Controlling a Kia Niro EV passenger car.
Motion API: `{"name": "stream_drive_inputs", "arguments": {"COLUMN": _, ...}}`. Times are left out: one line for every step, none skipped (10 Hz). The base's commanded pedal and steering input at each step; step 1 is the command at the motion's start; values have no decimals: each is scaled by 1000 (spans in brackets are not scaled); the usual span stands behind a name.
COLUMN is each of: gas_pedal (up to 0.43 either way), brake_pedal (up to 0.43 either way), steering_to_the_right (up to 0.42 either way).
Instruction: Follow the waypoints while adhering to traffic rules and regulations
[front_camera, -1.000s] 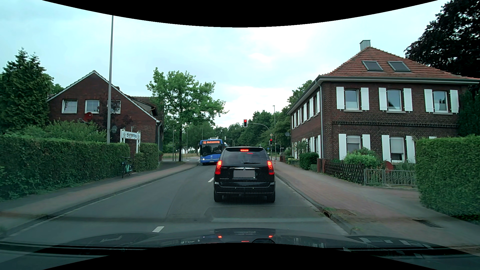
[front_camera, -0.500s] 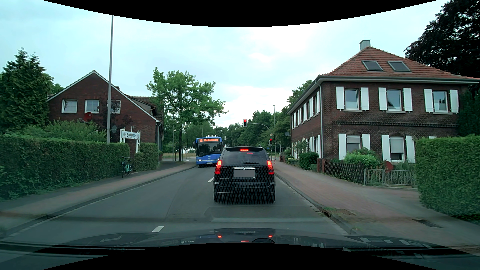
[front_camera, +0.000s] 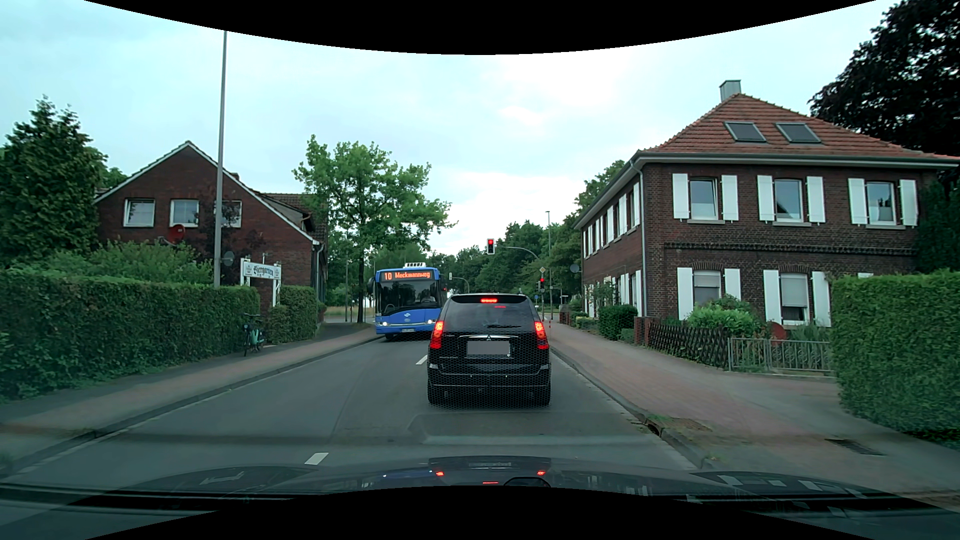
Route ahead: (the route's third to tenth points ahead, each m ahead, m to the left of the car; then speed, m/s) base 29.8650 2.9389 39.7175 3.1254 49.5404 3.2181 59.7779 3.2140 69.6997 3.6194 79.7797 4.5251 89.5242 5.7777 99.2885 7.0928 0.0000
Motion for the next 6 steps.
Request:
{"name": "stream_drive_inputs", "arguments": {"gas_pedal": 0, "brake_pedal": 0, "steering_to_the_right": -4}}
{"name": "stream_drive_inputs", "arguments": {"gas_pedal": 0, "brake_pedal": 0, "steering_to_the_right": -4}}
{"name": "stream_drive_inputs", "arguments": {"gas_pedal": 0, "brake_pedal": 0, "steering_to_the_right": -4}}
{"name": "stream_drive_inputs", "arguments": {"gas_pedal": 0, "brake_pedal": 0, "steering_to_the_right": -4}}
{"name": "stream_drive_inputs", "arguments": {"gas_pedal": 0, "brake_pedal": 0, "steering_to_the_right": -4}}
{"name": "stream_drive_inputs", "arguments": {"gas_pedal": 0, "brake_pedal": 0, "steering_to_the_right": -4}}
